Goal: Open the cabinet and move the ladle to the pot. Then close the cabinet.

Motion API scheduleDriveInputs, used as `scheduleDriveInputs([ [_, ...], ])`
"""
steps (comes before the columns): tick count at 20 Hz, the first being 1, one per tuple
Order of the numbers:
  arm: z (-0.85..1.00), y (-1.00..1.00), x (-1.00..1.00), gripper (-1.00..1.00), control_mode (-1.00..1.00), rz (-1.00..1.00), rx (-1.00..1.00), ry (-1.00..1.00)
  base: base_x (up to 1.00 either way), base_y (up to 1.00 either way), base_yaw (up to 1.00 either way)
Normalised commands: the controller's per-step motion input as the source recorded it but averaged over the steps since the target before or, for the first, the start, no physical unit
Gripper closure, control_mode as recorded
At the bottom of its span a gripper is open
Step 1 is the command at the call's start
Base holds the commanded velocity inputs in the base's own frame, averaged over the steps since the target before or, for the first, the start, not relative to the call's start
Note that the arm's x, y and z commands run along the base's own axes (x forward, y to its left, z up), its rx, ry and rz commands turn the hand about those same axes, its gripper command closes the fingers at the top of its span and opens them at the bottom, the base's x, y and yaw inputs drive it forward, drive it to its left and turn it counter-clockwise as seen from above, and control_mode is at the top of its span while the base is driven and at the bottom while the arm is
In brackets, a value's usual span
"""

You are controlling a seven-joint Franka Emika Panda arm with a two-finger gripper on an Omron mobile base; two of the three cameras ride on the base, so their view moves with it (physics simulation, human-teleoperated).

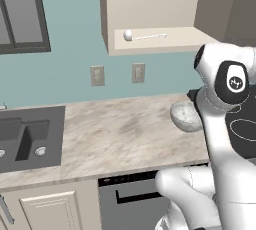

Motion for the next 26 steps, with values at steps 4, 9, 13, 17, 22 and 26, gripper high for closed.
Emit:
scheduleDriveInputs([
  [4,0.00,-0.08,-0.38,-1.00,-1.00,0.01,0.00,-0.10,0.00,0.00,0.00],
  [9,0.01,0.37,-0.44,-1.00,-1.00,0.29,0.00,-0.15,0.00,0.00,0.00],
  [13,0.00,0.68,-0.18,-1.00,-1.00,0.61,0.04,-0.02,0.00,0.00,0.00],
  [17,0.00,0.75,0.00,-1.00,-1.00,0.75,0.08,0.01,0.00,0.00,0.00],
  [22,0.00,0.68,0.20,-1.00,-1.00,0.76,0.11,0.08,0.00,0.00,0.00],
  [26,0.02,0.68,0.71,-1.00,-1.00,0.60,0.13,0.14,0.00,0.00,0.00],
])
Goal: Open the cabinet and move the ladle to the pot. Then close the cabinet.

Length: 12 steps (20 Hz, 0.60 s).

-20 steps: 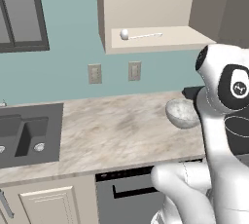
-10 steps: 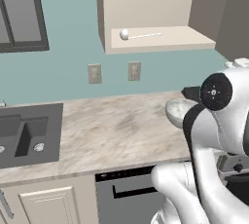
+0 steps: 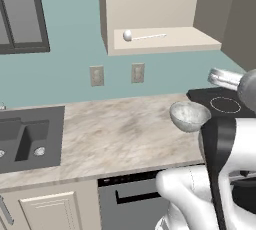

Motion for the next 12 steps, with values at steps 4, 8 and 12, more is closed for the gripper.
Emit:
scheduleDriveInputs([
  [4,0.10,0.63,0.96,-1.00,-1.00,0.45,0.14,0.20,0.00,0.00,0.00],
  [8,0.11,0.52,1.00,-1.00,-1.00,0.36,0.13,0.22,0.00,0.00,0.00],
  [12,0.02,0.42,0.82,-1.00,-1.00,0.30,0.07,0.15,0.00,0.00,0.00],
])
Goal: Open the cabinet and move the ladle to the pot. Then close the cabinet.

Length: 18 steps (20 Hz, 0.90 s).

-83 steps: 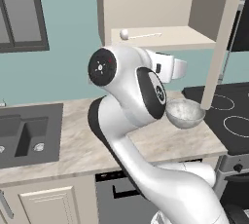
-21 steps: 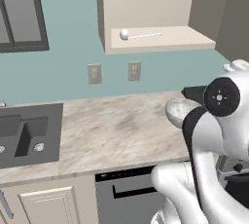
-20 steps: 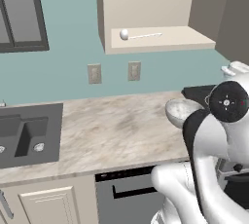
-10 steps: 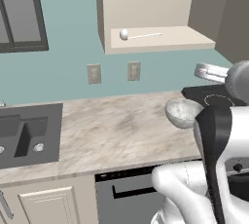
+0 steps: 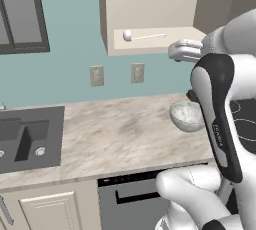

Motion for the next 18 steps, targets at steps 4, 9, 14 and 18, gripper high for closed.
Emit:
scheduleDriveInputs([
  [4,0.00,0.34,0.68,-1.00,-1.00,0.23,0.05,0.10,0.00,0.00,0.00],
  [9,0.00,0.15,0.71,-1.00,-1.00,0.16,0.07,0.06,0.00,0.00,0.00],
  [14,0.00,0.01,0.66,-1.00,-1.00,0.11,0.02,0.00,0.00,0.00,0.00],
  [18,0.00,0.00,0.58,-1.00,-1.00,0.09,0.00,0.00,0.00,0.00,0.00],
])
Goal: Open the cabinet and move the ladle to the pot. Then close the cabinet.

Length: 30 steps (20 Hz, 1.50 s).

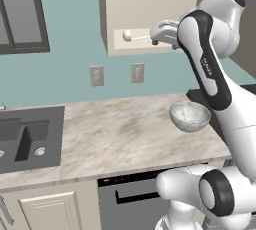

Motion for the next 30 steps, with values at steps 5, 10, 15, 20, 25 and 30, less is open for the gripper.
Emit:
scheduleDriveInputs([
  [5,-0.05,0.04,0.41,-1.00,-1.00,0.10,0.00,-0.01,0.00,0.00,0.00],
  [10,-0.03,0.06,0.19,-1.00,-1.00,0.10,0.00,-0.07,0.00,0.00,0.00],
  [15,-0.10,0.13,0.10,-1.00,-1.00,0.08,0.00,-0.20,0.00,0.00,0.00],
  [20,-0.17,0.11,0.24,-1.00,-1.00,0.02,0.00,-0.25,0.00,0.00,0.00],
  [25,-0.10,0.05,0.34,-1.00,-1.00,0.00,0.00,-0.11,0.00,0.00,0.00],
  [30,0.00,0.00,0.55,-1.00,-1.00,0.00,0.00,0.00,0.00,0.00,0.00],
])
